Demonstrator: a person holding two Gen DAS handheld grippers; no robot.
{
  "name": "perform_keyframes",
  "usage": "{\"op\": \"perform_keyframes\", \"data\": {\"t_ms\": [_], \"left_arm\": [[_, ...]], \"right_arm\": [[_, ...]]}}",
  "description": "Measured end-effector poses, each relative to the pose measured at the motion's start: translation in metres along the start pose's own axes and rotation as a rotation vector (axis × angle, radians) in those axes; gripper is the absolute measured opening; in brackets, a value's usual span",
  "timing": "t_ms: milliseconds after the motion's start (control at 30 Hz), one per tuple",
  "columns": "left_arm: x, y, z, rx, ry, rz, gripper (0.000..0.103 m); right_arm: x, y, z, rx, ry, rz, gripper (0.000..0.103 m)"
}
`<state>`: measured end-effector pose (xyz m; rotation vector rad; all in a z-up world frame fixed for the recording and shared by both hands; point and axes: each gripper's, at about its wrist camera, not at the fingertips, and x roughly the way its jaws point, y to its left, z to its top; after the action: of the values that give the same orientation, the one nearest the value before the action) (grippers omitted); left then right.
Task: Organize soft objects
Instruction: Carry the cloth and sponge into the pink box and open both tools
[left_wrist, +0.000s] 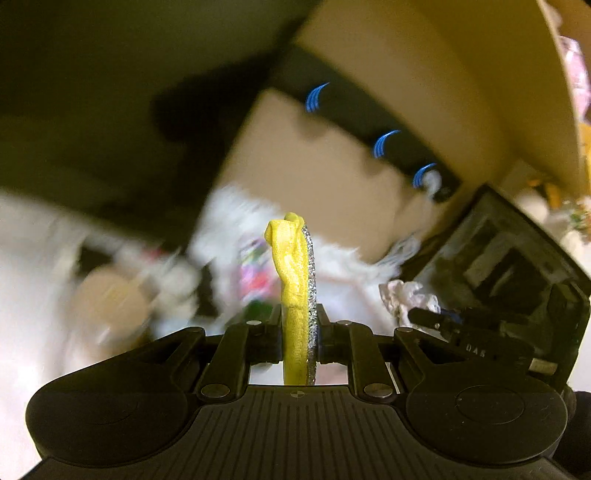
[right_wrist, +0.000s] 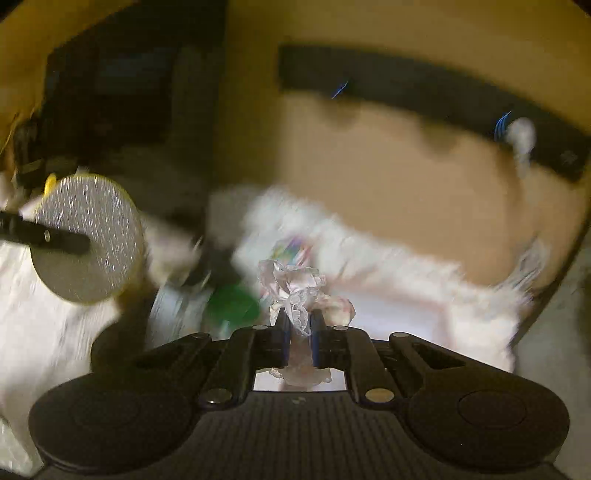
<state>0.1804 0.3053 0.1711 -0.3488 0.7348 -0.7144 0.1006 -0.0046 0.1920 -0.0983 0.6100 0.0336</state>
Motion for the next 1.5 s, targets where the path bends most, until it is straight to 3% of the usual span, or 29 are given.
{"op": "perform_keyframes", "data": {"t_ms": [200,300,367,400,433,567,667,800,900,1100,1267,1367,1433,1500], "left_arm": [[0.052,-0.060,0.055,0.111,-0.039,-0.133,0.018],[0.096,-0.092,0.074,0.138,-0.027,-0.200,0.019],[0.134,-0.107,0.083,0.093,0.010,-0.270,0.019],[0.153,-0.110,0.085,0.067,0.033,-0.291,0.020],[0.176,-0.112,0.084,0.037,0.072,-0.301,0.020],[0.247,-0.123,0.060,0.091,0.198,-0.149,0.020],[0.265,-0.117,0.043,0.084,0.204,-0.087,0.020],[0.245,-0.099,0.043,0.014,0.119,-0.043,0.020],[0.212,-0.086,0.046,0.017,0.063,-0.007,0.020],[0.121,-0.047,0.024,0.019,-0.032,0.099,0.020],[0.060,0.003,0.003,-0.022,-0.052,0.246,0.020],[0.032,0.041,-0.016,-0.066,-0.007,0.368,0.020],[0.020,0.062,-0.031,-0.112,0.021,0.389,0.020],[0.011,0.077,-0.045,-0.149,0.053,0.364,0.020]], "right_arm": [[-0.005,-0.057,0.043,0.017,-0.077,-0.106,0.010],[0.010,-0.083,0.048,0.052,-0.066,-0.098,0.014],[0.019,-0.095,0.044,0.078,-0.044,-0.096,0.038],[0.023,-0.101,0.038,0.096,-0.031,-0.104,0.063],[0.024,-0.106,0.032,0.111,-0.029,-0.112,0.078],[0.030,-0.112,-0.003,0.139,0.019,-0.117,0.082],[0.040,-0.110,-0.028,0.123,0.074,-0.144,0.082],[0.039,-0.104,-0.054,0.149,0.082,-0.156,0.092],[0.034,-0.088,-0.071,0.148,0.059,-0.153,0.103],[0.034,-0.035,-0.084,0.057,0.087,-0.113,0.103],[0.049,0.007,-0.085,-0.073,0.162,0.052,0.103],[0.060,0.027,-0.085,-0.075,0.205,0.171,0.100],[0.067,0.043,-0.084,-0.084,0.219,0.235,0.096],[0.073,0.061,-0.083,-0.109,0.229,0.271,0.093]]}}
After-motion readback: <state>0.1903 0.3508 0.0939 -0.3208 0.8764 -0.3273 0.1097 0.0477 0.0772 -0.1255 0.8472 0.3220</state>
